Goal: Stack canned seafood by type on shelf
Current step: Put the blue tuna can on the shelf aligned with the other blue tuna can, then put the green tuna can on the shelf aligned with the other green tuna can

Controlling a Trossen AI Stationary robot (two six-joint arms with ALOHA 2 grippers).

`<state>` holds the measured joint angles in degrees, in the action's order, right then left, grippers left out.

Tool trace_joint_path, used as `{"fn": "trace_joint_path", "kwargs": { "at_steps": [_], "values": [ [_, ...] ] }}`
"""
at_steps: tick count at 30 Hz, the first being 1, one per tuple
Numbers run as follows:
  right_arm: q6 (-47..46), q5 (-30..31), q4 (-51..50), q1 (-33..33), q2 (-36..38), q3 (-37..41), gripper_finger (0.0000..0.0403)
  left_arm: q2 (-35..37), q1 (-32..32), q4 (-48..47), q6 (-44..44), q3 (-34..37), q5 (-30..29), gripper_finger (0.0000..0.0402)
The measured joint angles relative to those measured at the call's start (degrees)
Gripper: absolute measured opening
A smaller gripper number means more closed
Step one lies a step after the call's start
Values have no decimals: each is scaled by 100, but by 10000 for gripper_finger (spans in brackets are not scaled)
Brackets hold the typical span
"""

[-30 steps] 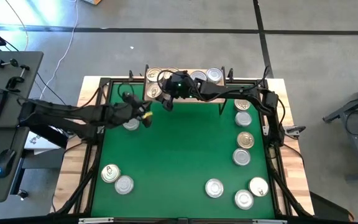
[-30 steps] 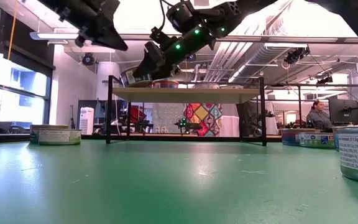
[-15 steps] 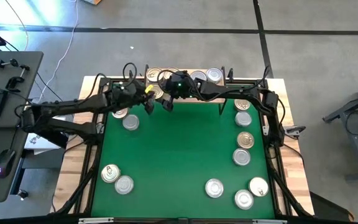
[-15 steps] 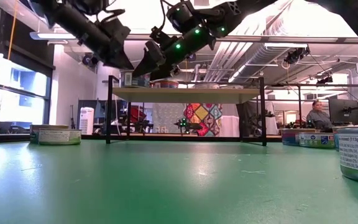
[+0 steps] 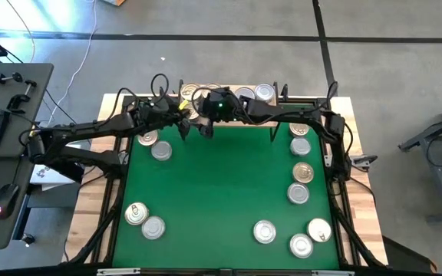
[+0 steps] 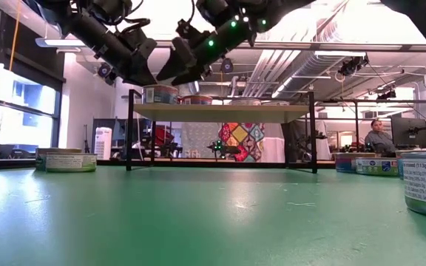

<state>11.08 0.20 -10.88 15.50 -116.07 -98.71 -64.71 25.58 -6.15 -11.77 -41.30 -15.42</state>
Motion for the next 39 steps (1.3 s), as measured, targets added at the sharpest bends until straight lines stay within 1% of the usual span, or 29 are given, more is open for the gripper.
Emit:
{"fn": "trace_joint_path", "kwargs": {
  "at_steps": [2, 4, 7, 12, 15, 18, 21, 27, 29, 30, 34, 37, 39],
  "values": [
    [150, 161, -91, -121, 84, -18, 394, 0, 0, -9, -4, -2, -10, 0],
    [341, 452, -260, -255, 197, -17, 394, 0, 0, -12, -2, -2, -16, 0],
    [536, 805, -681, -453, 353, -16, 394, 7, -2, -28, 4, -2, -120, 0],
    [505, 838, -1415, -759, 513, 0, 394, 87, -53, -26, 151, 2, -201, 0],
    [402, 833, -1697, -980, 587, 218, 394, 217, -172, -52, 232, -47, -202, 0],
    [129, 833, -1655, -1251, 707, 816, 394, 403, -387, -28, 253, -119, -207, 0],
    [-193, 900, -1148, -1617, 998, 1677, 394, 602, -688, -38, 266, -134, -300, 0],
    [-1246, 1841, 43, -2449, 1739, 3479, 394, 874, -1507, 104, 544, -151, -705, 0],
    [-1634, 2118, 385, -2697, 1985, 3923, 394, 823, -1654, 316, 468, -162, -687, 0],
    [-1804, 2224, 510, -2810, 2086, 4095, 394, 752, -1668, 271, 436, -251, -615, 0],
    [-2415, 2628, 810, -3224, 2464, 4602, 394, 244, -1646, -533, 351, -847, -562, 0],
    [-2564, 2918, 956, -3469, 2669, 4839, 394, -178, -1706, -1317, 463, -1403, -568, 0],
    [-2578, 3017, 968, -3560, 2703, 4947, 394, -398, -1894, -1991, 460, -1719, -579, 0]
  ]
}}
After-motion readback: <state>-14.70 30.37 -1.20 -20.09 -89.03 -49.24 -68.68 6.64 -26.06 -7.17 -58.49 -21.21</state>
